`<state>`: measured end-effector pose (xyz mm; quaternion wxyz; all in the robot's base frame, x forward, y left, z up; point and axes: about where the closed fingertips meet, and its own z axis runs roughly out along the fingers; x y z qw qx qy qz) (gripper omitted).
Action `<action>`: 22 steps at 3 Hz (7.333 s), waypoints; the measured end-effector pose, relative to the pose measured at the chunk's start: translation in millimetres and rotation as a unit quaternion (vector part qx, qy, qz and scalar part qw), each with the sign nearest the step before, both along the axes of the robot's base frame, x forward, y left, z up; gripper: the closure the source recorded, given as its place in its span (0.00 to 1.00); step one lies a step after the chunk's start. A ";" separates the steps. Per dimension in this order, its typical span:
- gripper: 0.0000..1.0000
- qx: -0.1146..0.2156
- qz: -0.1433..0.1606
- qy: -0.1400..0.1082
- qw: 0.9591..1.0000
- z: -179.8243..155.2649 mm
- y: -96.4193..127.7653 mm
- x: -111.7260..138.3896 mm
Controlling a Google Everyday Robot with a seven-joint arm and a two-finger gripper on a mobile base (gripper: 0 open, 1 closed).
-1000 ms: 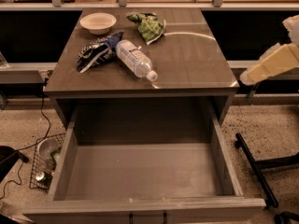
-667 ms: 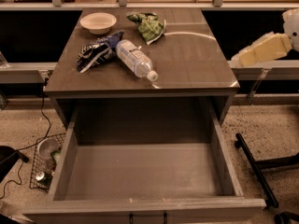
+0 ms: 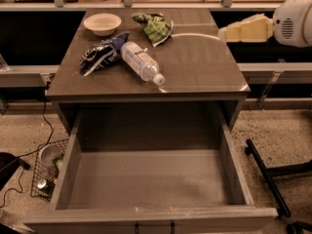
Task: Place green jalapeno chip bag into top drawer
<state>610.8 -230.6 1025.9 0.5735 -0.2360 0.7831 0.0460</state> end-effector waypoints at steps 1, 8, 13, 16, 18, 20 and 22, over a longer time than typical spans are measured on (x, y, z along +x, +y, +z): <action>0.00 0.046 -0.032 -0.045 0.997 9.0 8.3 13.8; 0.00 -0.010 0.019 -0.117 0.993 -13.8 96.1 188.6; 0.00 0.027 0.026 -0.023 0.999 -121.4 162.5 299.3; 0.15 0.039 0.067 -0.008 0.997 -157.3 217.4 330.7; 0.69 0.040 0.069 -0.007 0.997 -159.5 221.4 331.5; 1.00 0.040 0.071 -0.005 0.997 -163.1 225.9 331.8; 1.00 0.029 0.065 -0.021 0.997 -140.6 215.9 326.9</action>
Offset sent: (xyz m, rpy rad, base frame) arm 0.0123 0.0083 0.0071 0.0839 -0.0791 -0.0560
